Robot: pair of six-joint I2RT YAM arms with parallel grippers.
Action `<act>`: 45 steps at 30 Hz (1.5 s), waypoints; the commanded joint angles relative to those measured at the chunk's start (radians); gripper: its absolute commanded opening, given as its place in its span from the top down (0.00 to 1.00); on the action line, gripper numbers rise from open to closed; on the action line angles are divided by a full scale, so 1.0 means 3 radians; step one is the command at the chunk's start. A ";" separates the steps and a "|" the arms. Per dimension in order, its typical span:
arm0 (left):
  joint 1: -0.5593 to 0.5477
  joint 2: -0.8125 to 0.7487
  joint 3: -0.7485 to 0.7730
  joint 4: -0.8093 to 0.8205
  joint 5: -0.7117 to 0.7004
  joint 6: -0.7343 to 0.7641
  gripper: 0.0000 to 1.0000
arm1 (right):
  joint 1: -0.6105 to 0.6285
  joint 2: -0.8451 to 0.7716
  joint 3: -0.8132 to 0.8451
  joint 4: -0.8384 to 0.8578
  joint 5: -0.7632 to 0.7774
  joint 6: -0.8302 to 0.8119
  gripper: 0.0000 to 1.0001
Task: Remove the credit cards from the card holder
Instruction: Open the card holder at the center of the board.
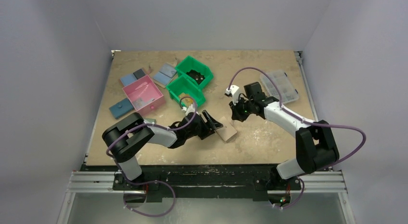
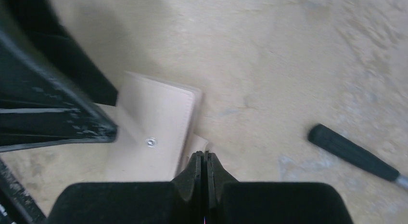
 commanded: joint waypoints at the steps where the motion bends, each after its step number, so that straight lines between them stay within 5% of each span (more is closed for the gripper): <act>1: -0.0012 -0.0225 -0.0002 -0.0530 -0.0309 0.0550 0.33 | -0.0093 -0.0094 -0.0035 0.0253 0.0534 0.0196 1.00; 7: -0.0012 -0.0619 -0.0077 -0.0635 -0.0418 0.0889 0.34 | -0.0092 0.0231 0.0030 0.0136 0.1020 0.0119 0.97; 11: -0.0013 -0.0879 -0.0159 -0.0673 -0.0494 0.0997 0.34 | -0.0094 0.0281 0.0075 0.0066 0.0981 0.0096 0.64; 14: -0.0012 -0.1115 -0.0295 -0.0556 -0.0525 0.1007 0.33 | -0.0092 0.0212 0.0067 0.0092 0.0924 0.0067 0.54; 17: -0.0005 -0.1336 -0.0532 -0.0230 -0.0559 0.0921 0.31 | -0.0107 0.0235 0.0102 0.0023 0.0662 0.0047 0.53; 22: 0.0114 -0.1497 -0.0971 0.0403 -0.0375 0.0619 0.12 | -0.0111 0.0314 0.0156 -0.0109 0.0414 0.0010 0.52; 31: 0.0158 -0.0941 -0.0842 0.0622 0.0287 0.0667 0.14 | -0.0129 0.0223 0.0222 -0.0206 -0.0341 0.0057 0.46; 45: 0.0131 -0.0926 -0.0808 0.0823 0.0262 0.0690 0.07 | 0.0321 0.0337 0.0329 -0.0246 -0.1039 0.0003 0.41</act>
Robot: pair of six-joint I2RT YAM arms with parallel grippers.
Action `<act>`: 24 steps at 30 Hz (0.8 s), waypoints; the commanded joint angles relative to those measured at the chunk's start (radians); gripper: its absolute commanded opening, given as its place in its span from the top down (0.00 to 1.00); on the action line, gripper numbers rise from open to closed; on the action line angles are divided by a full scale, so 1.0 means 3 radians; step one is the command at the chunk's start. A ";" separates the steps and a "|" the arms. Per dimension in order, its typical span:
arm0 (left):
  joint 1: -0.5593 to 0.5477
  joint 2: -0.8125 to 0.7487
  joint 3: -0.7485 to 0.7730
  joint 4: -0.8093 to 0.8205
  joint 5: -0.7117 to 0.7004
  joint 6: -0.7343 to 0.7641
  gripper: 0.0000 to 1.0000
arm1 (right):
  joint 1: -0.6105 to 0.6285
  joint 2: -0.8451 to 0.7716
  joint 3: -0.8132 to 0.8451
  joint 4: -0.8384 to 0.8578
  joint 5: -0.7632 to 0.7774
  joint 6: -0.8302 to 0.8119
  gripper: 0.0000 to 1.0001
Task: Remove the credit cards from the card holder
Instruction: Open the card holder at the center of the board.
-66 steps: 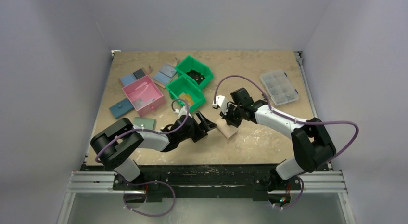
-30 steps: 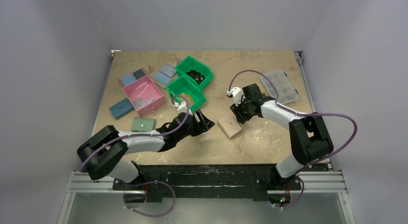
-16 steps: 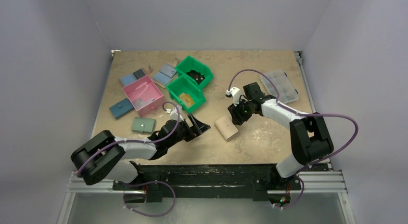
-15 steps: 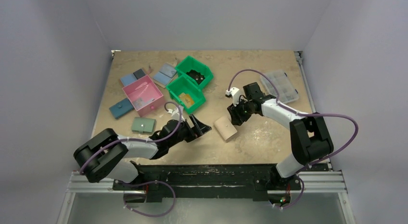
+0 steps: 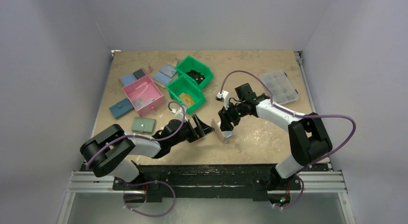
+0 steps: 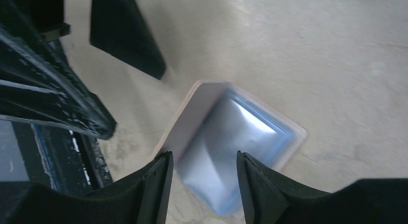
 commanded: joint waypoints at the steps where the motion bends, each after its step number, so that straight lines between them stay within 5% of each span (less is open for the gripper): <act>1: -0.0019 -0.0088 0.0088 0.0282 0.0001 0.0019 0.07 | 0.0196 0.0038 0.0154 -0.0016 -0.0263 -0.0046 0.41; 10: -0.0025 0.0051 0.0205 -0.0130 -0.0133 -0.0031 0.10 | 0.0343 0.0110 0.0156 -0.0042 -0.0316 -0.0101 0.41; 13: -0.0026 0.0142 0.0306 -0.0374 -0.0149 -0.0021 0.22 | 0.0340 0.0114 0.0156 -0.0042 -0.0295 -0.0110 0.41; 19: -0.0023 0.0250 0.0408 -0.0693 -0.0162 0.0074 0.62 | 0.0315 0.0052 0.0145 0.0038 -0.0086 -0.0043 0.42; 24: -0.0020 0.0202 0.0415 -0.0941 -0.0314 0.0182 0.69 | 0.0213 0.0029 0.0090 0.0189 0.0286 0.0125 0.44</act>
